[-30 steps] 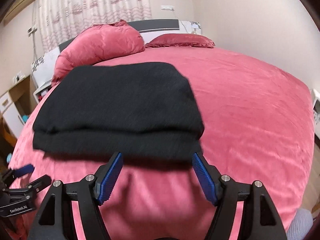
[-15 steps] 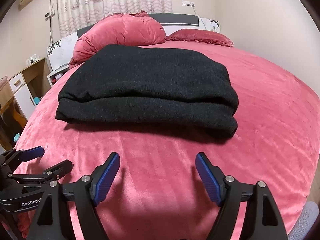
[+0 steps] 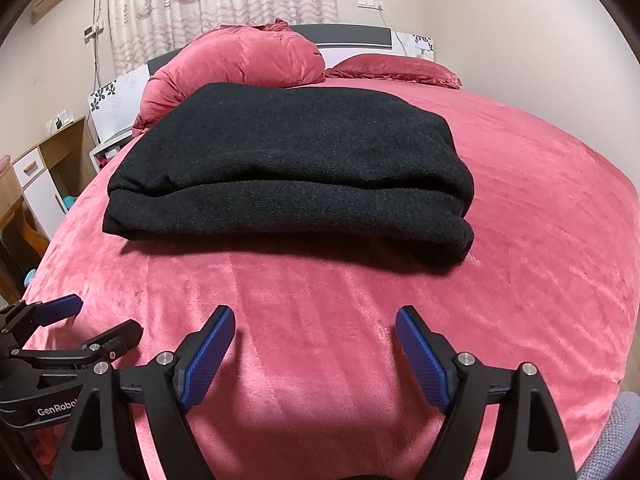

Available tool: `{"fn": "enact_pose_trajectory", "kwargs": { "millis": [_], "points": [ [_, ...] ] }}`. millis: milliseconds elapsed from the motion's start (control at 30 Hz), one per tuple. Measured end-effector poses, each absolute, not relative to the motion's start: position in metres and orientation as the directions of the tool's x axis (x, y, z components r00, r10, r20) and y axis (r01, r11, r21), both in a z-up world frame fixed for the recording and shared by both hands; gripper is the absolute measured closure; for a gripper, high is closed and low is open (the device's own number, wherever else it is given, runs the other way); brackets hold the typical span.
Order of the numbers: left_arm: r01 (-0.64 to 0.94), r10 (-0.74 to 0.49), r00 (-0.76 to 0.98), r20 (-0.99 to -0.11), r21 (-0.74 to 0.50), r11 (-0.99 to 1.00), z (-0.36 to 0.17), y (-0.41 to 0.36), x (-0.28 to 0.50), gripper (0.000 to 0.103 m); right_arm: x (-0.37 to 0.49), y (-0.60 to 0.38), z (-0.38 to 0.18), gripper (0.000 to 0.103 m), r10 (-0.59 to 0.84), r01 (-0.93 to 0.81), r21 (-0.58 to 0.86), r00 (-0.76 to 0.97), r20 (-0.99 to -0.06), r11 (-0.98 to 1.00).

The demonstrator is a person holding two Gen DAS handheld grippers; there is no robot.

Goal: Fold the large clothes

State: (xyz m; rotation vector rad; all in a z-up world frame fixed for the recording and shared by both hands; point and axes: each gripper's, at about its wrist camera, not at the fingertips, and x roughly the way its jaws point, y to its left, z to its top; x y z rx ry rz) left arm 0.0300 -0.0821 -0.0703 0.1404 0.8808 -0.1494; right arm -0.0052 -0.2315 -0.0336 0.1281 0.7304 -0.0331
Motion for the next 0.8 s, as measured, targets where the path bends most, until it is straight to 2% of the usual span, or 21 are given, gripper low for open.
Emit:
{"fn": "enact_pose_trajectory", "kwargs": {
  "millis": [800],
  "points": [
    [0.191,-0.075,0.625,-0.777,0.059,0.980,-0.0733,-0.0861,0.0281,0.006,-0.0039,-0.2276,-0.0357,0.019,0.014,0.081,0.110,0.741,-0.671,0.991]
  ]
}}
